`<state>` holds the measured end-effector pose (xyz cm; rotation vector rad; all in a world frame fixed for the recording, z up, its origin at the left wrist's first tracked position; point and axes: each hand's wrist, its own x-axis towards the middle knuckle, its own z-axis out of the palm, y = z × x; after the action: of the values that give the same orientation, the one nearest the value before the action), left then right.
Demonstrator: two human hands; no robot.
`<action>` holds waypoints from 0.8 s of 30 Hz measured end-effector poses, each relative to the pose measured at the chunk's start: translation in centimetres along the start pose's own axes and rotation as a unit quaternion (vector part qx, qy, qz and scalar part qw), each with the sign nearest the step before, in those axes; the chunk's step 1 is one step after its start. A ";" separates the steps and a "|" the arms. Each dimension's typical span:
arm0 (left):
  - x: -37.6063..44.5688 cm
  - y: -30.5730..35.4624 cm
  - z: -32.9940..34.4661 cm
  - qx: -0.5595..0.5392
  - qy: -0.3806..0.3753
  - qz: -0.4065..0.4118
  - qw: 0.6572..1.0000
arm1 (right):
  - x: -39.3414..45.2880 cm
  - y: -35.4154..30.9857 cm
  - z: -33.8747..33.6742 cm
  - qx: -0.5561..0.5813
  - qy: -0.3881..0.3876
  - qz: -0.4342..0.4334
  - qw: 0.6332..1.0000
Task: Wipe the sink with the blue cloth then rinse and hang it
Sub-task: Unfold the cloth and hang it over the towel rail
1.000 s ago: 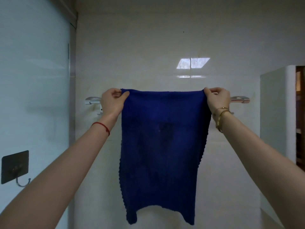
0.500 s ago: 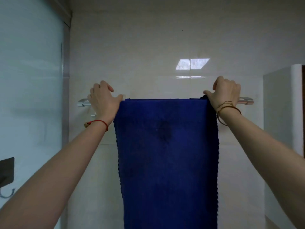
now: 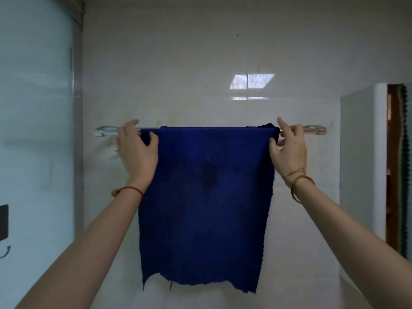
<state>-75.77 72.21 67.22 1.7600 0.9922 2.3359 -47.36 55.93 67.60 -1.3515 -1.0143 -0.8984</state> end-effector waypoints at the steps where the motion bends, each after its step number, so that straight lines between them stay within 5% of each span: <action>1: -0.3 0.2 0.0 -0.055 0.015 -0.048 0.997 | -0.2 -0.4 0.0 0.040 0.020 0.025 0.999; 6: -0.8 0.1 0.0 -0.118 -0.066 -0.235 0.962 | 0.7 -1.3 0.2 0.104 0.046 0.195 0.974; 15: 1.9 -1.4 -1.4 -0.088 -0.113 -0.133 0.981 | 5.3 -2.7 -1.2 0.107 0.008 0.156 0.982; 20: 5.5 1.0 -1.8 -0.079 -0.084 -0.086 0.990 | 9.3 -3.3 -0.7 0.137 -0.041 0.194 0.971; 24: 8.8 3.0 -0.7 -0.044 -0.134 -0.062 0.988 | 11.8 -3.0 0.6 0.146 -0.028 0.213 0.966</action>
<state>-78.50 73.09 76.07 1.8570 0.9128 1.9731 -46.28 57.06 79.67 -1.2782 -0.8150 -0.3743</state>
